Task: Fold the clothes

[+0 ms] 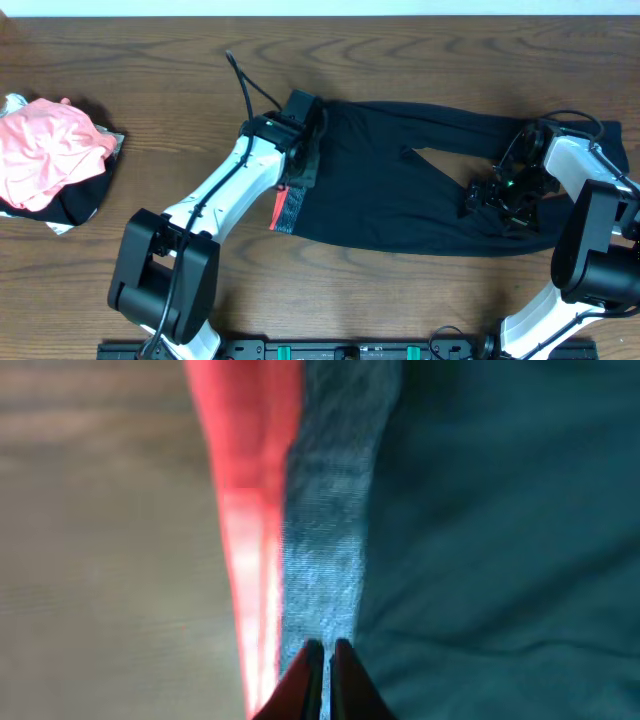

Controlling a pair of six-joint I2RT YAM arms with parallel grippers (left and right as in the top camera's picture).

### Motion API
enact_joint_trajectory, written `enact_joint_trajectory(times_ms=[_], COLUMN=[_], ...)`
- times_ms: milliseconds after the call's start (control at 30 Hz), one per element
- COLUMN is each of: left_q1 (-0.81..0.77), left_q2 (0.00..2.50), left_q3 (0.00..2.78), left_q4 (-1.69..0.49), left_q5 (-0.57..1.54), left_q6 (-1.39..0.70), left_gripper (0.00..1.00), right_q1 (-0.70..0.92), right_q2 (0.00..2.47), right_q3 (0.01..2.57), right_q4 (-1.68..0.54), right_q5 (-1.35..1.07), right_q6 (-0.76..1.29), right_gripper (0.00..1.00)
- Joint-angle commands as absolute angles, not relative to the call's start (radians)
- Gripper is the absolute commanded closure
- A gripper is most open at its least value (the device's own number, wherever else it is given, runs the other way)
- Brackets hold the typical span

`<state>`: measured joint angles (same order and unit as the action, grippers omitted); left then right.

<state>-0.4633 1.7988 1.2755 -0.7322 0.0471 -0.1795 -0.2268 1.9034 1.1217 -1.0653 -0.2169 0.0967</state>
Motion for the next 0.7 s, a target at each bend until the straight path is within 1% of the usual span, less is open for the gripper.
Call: enact_joint_trajectory(times_ms=[0, 133, 300, 667], left_q1=[-0.474, -0.476, -0.476, -0.476], left_q2=[1.842, 1.906, 1.972, 1.983], left_q3=[1.258, 1.258, 1.258, 1.25], left_q4=[-0.71, -0.722, -0.786, -0.977], left_q5=[0.128, 0.151, 0.189, 0.194], left_q6=[-0.166, -0.171, -0.178, -0.178], left_gripper=[0.94, 0.94, 0.94, 0.94], right_q1=[-0.223, -0.223, -0.223, -0.223], right_q2=[1.969, 1.969, 1.969, 1.969], right_q3=[1.084, 1.084, 1.084, 1.085], right_q4=[-0.995, -0.994, -0.994, -0.98], right_q5=[-0.241, -0.241, -0.241, -0.263], right_q6=[0.059, 0.059, 0.059, 0.059], right_gripper=[0.01, 0.01, 0.01, 0.01])
